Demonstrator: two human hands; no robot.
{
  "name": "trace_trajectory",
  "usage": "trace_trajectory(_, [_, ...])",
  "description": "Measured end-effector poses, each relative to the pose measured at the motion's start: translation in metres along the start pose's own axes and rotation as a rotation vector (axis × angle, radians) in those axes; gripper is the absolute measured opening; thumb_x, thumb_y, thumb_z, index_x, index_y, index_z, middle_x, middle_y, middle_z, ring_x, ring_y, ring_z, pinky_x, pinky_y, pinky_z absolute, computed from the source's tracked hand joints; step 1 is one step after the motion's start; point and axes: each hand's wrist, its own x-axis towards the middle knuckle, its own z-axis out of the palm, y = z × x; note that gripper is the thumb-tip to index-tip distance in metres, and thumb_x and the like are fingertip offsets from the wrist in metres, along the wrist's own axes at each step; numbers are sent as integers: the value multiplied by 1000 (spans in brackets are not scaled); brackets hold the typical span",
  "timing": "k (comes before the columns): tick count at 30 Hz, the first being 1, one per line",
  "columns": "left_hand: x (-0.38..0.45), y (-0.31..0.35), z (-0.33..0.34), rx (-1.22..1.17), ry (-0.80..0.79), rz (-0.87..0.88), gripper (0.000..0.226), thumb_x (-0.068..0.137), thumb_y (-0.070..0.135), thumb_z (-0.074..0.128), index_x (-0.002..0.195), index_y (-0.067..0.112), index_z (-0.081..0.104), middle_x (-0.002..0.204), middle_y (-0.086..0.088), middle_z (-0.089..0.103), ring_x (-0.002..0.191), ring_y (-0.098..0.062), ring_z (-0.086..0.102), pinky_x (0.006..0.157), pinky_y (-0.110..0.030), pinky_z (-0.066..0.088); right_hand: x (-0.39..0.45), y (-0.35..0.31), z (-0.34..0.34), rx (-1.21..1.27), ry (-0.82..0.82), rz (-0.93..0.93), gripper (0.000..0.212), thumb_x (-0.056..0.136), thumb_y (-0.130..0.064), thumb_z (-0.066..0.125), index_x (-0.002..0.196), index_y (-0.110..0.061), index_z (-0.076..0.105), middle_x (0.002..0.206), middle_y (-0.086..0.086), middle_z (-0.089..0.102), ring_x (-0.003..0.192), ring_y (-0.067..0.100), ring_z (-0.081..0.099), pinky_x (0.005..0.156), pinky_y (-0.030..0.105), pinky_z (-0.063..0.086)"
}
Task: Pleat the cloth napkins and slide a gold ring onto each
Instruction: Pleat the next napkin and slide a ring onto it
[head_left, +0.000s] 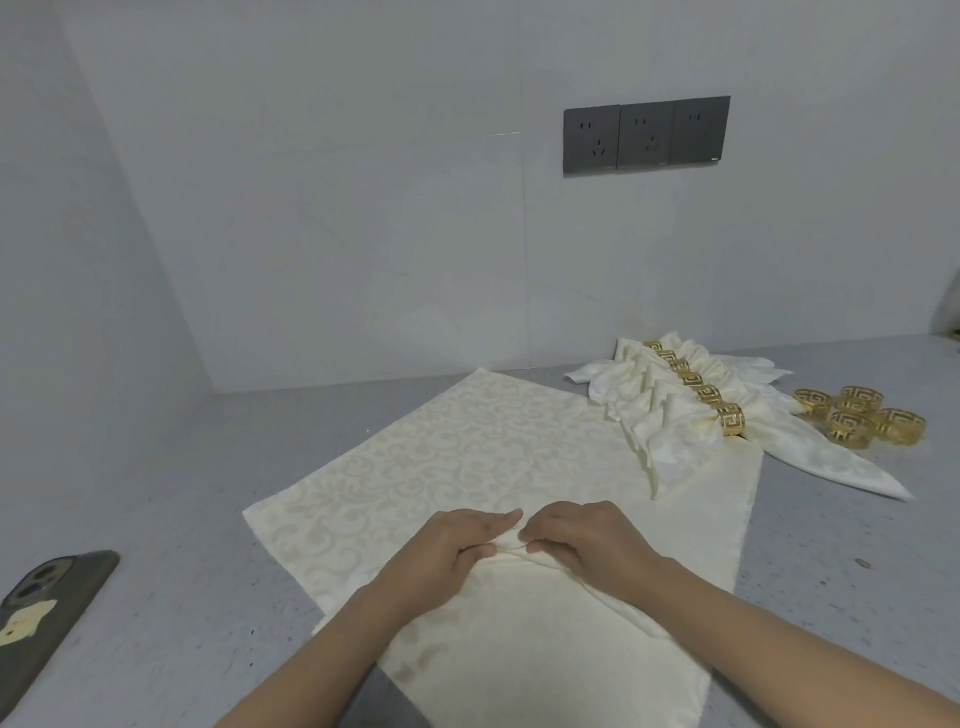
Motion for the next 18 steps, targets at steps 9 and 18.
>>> trace_trajectory(9, [1, -6, -3, 231, -190, -43, 55, 91, 61, 19, 144, 45, 26, 154, 11, 26, 138, -6, 23, 112, -19, 10, -1, 9, 5, -125, -39, 25, 38, 84, -63, 50, 91, -33, 71, 106, -11, 68, 95, 8, 62, 77, 18, 46])
trace_trajectory(18, [12, 3, -1, 387, -73, 71, 46, 95, 35, 34, 131, 20, 57, 105, 0, 62, 97, -20, 54, 91, -33, 44, 7, 6, 7, -36, -123, 128, 36, 83, -53, 53, 93, -24, 72, 92, -13, 71, 86, 12, 67, 75, 21, 47])
